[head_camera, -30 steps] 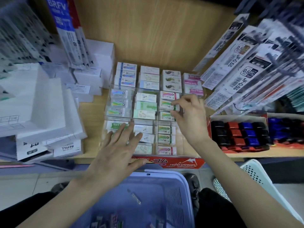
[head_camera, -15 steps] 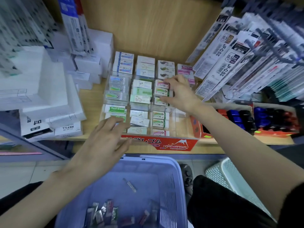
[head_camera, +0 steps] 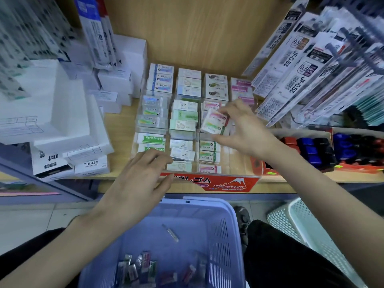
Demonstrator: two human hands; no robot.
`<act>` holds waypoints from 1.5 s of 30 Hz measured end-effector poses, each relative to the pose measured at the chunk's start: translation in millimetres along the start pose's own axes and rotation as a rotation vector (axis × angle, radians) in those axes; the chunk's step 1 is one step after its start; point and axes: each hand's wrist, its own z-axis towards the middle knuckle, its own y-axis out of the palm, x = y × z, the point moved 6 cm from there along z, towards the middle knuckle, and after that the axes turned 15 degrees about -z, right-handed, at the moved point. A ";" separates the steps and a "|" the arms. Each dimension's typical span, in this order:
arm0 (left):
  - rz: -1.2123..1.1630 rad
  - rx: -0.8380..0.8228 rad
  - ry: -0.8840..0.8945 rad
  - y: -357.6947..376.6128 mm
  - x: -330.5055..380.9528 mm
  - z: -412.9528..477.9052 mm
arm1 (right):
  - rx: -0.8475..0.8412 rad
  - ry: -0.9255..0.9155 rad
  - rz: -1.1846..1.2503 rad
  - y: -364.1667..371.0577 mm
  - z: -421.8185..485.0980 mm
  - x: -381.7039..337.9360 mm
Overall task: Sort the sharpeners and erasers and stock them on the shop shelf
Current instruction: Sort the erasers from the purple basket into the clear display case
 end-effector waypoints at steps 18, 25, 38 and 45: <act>-0.063 -0.092 -0.014 24.3 9.5 4.7 | 0.093 -0.041 -0.340 52.8 -43.2 -20.4; -0.044 -0.067 -0.019 34.1 7.6 -3.5 | 0.152 0.023 -0.371 49.4 -40.6 -25.6; -0.097 -0.535 -0.216 122.5 -96.8 -83.5 | -0.096 -0.445 0.018 125.9 -159.3 -94.8; -0.244 -0.690 -0.642 228.7 -217.3 -176.6 | -0.824 0.078 0.460 329.7 -216.1 -112.1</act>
